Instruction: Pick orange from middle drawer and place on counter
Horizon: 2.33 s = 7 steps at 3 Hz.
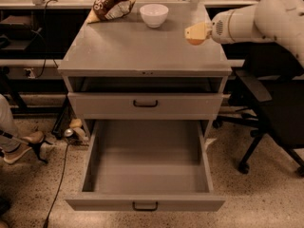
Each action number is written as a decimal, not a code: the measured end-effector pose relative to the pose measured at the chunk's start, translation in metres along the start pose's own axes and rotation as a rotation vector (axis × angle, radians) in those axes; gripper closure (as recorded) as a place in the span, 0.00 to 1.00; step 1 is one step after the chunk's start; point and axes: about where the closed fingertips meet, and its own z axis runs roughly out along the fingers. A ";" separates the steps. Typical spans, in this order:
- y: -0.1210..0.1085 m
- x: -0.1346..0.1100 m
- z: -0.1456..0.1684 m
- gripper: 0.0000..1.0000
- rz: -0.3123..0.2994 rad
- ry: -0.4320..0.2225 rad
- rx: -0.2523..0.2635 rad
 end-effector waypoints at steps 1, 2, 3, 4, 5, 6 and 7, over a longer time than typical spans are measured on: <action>0.013 -0.014 0.048 1.00 -0.039 0.038 -0.017; 0.020 -0.014 0.083 1.00 -0.059 0.098 -0.007; 0.023 -0.007 0.114 1.00 -0.054 0.160 -0.004; 0.025 0.003 0.135 0.84 -0.049 0.216 -0.007; 0.025 0.010 0.147 0.61 -0.048 0.253 -0.013; 0.024 0.013 0.152 0.38 -0.046 0.270 -0.016; 0.022 0.014 0.155 0.15 -0.043 0.279 -0.021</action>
Offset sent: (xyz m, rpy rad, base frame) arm 0.0862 0.0832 -0.0347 -0.1454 0.1018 0.0520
